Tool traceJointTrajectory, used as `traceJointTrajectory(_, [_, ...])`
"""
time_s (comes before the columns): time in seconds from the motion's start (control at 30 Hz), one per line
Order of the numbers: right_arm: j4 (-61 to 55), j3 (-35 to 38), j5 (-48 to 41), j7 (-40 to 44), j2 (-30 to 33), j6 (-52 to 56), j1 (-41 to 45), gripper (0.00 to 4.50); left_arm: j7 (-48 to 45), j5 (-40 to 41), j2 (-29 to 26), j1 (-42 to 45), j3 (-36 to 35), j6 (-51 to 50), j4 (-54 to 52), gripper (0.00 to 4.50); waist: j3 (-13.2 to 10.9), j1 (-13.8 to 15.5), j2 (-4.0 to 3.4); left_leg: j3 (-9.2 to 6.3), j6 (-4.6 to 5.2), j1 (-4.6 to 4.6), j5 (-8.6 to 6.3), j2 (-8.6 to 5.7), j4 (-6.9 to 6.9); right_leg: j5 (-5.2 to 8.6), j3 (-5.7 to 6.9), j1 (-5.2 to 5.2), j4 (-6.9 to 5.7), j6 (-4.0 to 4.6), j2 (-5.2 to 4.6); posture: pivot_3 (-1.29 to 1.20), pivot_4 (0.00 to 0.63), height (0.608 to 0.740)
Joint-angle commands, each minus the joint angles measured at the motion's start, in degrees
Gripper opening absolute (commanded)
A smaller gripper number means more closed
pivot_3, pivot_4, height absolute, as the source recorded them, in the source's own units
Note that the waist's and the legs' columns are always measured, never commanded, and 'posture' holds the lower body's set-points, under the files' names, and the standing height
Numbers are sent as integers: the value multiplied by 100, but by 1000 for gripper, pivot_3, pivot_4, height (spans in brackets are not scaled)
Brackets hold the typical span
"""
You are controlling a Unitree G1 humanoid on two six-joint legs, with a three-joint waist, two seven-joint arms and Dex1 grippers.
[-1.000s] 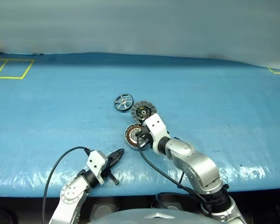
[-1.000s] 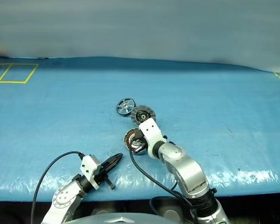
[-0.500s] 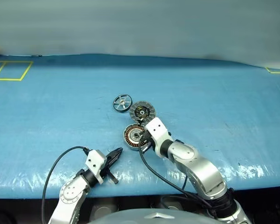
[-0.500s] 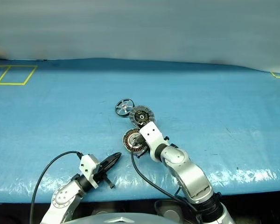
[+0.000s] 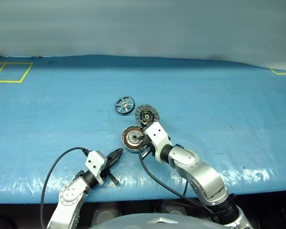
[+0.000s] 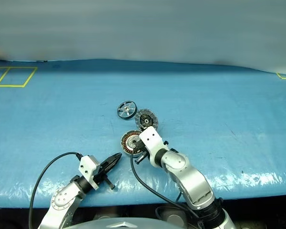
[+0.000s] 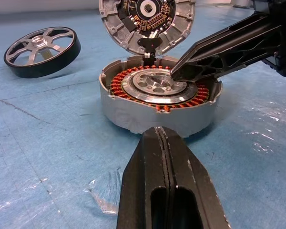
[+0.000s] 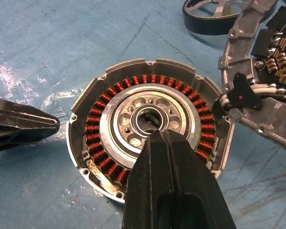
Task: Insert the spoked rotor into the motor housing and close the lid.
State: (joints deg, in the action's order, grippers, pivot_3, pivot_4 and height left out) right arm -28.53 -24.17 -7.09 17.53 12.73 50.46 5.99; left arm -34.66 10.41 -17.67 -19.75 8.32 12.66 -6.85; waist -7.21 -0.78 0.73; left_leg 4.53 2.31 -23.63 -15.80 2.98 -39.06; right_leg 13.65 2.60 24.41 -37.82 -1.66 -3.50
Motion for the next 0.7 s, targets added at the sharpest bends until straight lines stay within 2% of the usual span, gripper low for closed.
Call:
traceJointTrajectory(0.03, [-353,87,-27,4,16,-49,58,25,30,61,-2,-35,-36,21,-255,0,-1,4,-1,0,0,0,0,0,0,0,0,0,0,0,0,0,150,740])
traceJointTrajectory(0.3, [-879,170,-105,42,253,178,48,25,6,90,-21,-17,-37,48,-246,0,-3,9,-2,-1,0,-1,0,-1,0,0,1,1,1,0,-1,0,150,740])
traceJointTrajectory(0.7, [-67,-151,107,-103,-120,-325,172,25,42,101,-17,5,-77,103,-202,0,-3,8,-3,1,0,-2,0,-3,0,0,0,0,0,-1,0,0,150,740])
